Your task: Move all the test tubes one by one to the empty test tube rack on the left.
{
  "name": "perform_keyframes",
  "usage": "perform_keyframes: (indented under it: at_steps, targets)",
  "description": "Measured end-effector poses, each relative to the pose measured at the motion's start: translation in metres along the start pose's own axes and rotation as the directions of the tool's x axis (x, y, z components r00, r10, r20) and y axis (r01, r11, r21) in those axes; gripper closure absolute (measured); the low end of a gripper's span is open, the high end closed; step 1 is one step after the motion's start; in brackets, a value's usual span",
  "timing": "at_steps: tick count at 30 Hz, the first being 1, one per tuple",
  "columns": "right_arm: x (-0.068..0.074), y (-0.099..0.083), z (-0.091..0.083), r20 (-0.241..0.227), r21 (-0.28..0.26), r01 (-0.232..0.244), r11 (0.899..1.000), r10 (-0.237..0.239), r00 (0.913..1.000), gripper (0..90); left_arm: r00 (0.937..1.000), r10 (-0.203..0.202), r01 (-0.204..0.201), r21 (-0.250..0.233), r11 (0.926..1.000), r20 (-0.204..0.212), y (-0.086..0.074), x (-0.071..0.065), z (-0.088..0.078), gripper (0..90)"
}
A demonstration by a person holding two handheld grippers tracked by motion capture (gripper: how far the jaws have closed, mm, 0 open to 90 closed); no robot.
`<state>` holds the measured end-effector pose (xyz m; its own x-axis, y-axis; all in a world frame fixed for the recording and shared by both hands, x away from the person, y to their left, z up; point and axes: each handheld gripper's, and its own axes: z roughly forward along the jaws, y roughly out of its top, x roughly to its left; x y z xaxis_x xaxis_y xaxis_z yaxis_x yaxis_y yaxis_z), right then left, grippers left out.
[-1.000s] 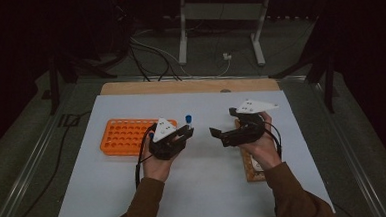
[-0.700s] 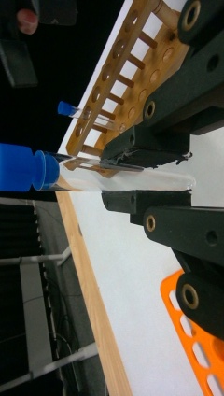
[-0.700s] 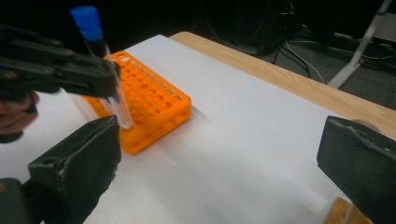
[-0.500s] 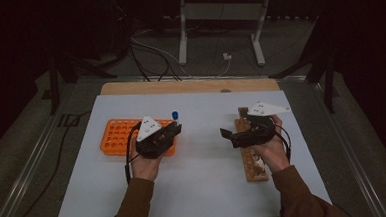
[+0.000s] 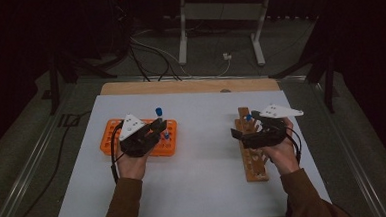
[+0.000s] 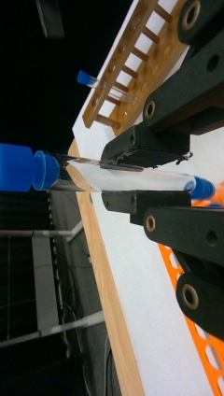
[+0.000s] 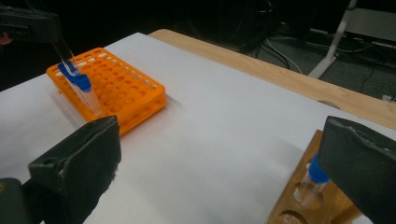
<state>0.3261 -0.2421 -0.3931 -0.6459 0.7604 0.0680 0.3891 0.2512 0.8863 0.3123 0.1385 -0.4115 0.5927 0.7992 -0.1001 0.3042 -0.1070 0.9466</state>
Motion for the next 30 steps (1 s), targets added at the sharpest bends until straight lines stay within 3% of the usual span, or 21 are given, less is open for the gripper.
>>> perform_keyframes:
  at_steps: [17,30]
  targets:
    - [-0.014,-0.017,-0.018,0.039,-0.003,-0.029,1.000,0.029,0.9988,0.3,0.9968,-0.026,0.024,-0.020,0.9995,-0.075,-0.004,0.023,-0.021,78.4]
    - [-0.019,-0.026,-0.024,0.053,-0.007,-0.042,0.999,0.042,0.9977,0.3,0.9919,-0.051,0.048,-0.026,0.9985,-0.117,-0.013,0.036,-0.027,78.4]
